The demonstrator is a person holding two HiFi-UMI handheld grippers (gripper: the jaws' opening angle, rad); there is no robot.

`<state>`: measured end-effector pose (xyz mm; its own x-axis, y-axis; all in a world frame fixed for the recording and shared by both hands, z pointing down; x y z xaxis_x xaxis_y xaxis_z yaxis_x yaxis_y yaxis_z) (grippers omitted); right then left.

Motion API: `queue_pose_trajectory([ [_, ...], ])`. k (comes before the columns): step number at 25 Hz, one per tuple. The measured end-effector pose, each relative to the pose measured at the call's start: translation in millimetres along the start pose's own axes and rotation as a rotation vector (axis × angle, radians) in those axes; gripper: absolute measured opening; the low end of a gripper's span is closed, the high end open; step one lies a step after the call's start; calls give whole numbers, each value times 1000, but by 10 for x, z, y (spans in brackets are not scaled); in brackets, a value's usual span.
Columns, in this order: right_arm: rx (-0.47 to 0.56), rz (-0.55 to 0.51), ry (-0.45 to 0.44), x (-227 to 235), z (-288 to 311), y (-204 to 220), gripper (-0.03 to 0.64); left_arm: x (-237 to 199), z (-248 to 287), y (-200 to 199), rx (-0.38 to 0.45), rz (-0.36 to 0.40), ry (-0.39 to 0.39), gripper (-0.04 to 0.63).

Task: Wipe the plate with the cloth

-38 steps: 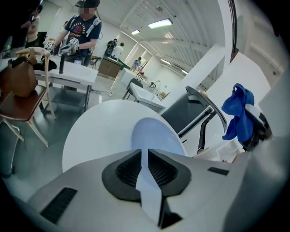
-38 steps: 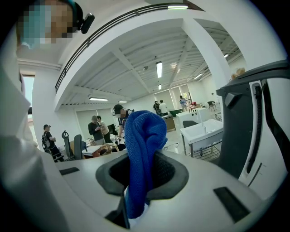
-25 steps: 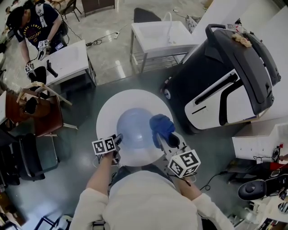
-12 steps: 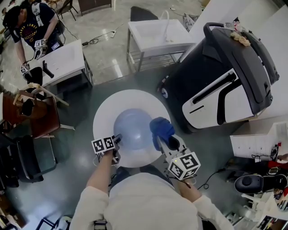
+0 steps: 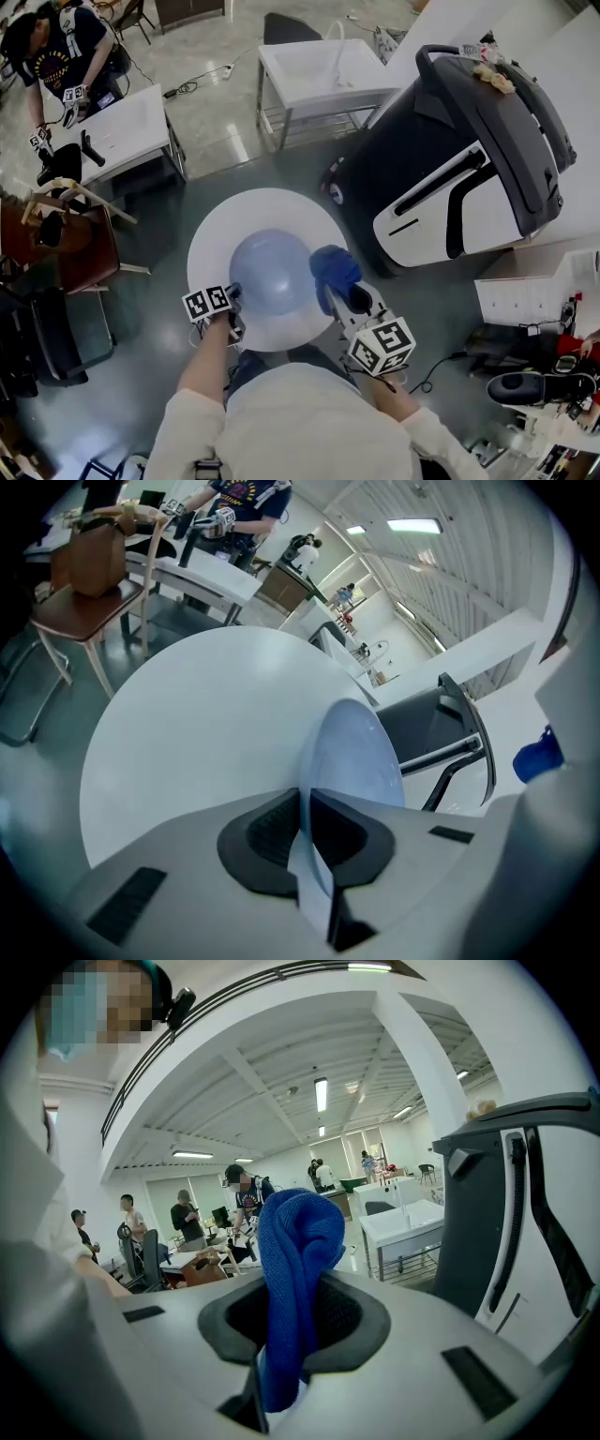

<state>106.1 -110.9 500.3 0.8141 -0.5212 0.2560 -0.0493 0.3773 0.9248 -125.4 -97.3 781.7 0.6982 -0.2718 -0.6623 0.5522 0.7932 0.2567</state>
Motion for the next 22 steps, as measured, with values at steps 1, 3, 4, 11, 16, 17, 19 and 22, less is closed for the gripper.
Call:
queue_pose_trajectory([
  [1,3,-1,0,-1,-3,-7,92,-3,5,4,-1,-13,3,48],
  [3,10,-5,4,13,-13,-27,92,7,23,13,-8,-22,13,48],
  [4,12,-6,7,21,-19,-37,92,12,25,20,-10,-26,17,48],
  [11,18,-3,11,33,-48,-52,92,85,-20,0,2,-26,34,48],
  [16,31,-2,4,-11,-35,-68,92,259,-174,-74,35,7,76,48],
  [17,36,-3,2,-16,-33,-83,92,306,-215,-89,46,10,88,48],
  [19,45,-4,-2,-21,-34,-115,92,406,-296,-121,72,11,114,48],
  [22,60,-7,-8,-47,-35,-150,92,548,-421,-192,111,17,149,48],
])
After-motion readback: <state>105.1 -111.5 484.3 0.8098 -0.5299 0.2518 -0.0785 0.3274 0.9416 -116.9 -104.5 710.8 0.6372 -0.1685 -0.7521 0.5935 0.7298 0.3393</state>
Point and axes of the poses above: the fingertips, and each gripper's own axes: z forward along the fingers, x to its right, y out of its underside, the point moved 3 cm from there along -z, backward along the fingers, and after that the axes turned 6 degrees about x, right-handed, at the moved point
